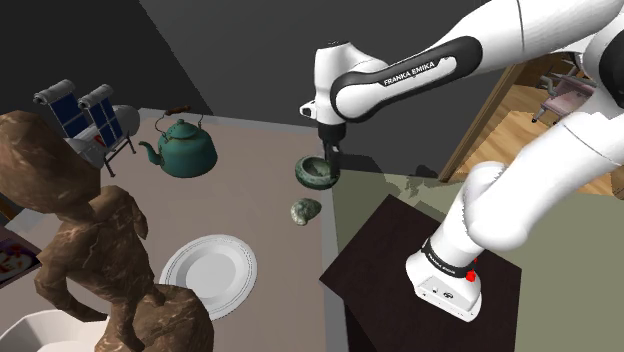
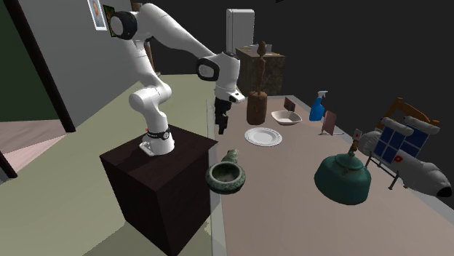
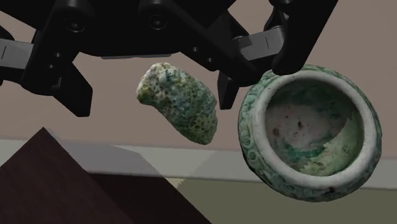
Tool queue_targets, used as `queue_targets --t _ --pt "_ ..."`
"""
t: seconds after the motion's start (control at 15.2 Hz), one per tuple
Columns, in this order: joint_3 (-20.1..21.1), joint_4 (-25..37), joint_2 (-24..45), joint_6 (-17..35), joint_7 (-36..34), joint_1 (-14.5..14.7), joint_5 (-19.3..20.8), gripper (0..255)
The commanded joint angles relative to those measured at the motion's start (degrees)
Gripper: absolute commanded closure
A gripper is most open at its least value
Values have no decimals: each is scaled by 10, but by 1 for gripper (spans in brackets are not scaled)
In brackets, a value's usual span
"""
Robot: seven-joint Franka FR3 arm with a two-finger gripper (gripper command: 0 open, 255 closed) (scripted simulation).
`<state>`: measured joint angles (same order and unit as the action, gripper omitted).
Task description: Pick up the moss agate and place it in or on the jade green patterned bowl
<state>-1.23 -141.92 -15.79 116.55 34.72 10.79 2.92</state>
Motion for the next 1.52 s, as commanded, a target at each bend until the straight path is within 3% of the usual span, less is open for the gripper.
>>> queue_targets --t 0.0,0.46,0.99,1.45 --pt "7 -3 39 39 24 12 4 0" --pt "32 20 177 146 98 42 31 0" --pt "29 -1 220 211 92 39 42 0" --pt "29 -1 220 211 92 39 42 0"
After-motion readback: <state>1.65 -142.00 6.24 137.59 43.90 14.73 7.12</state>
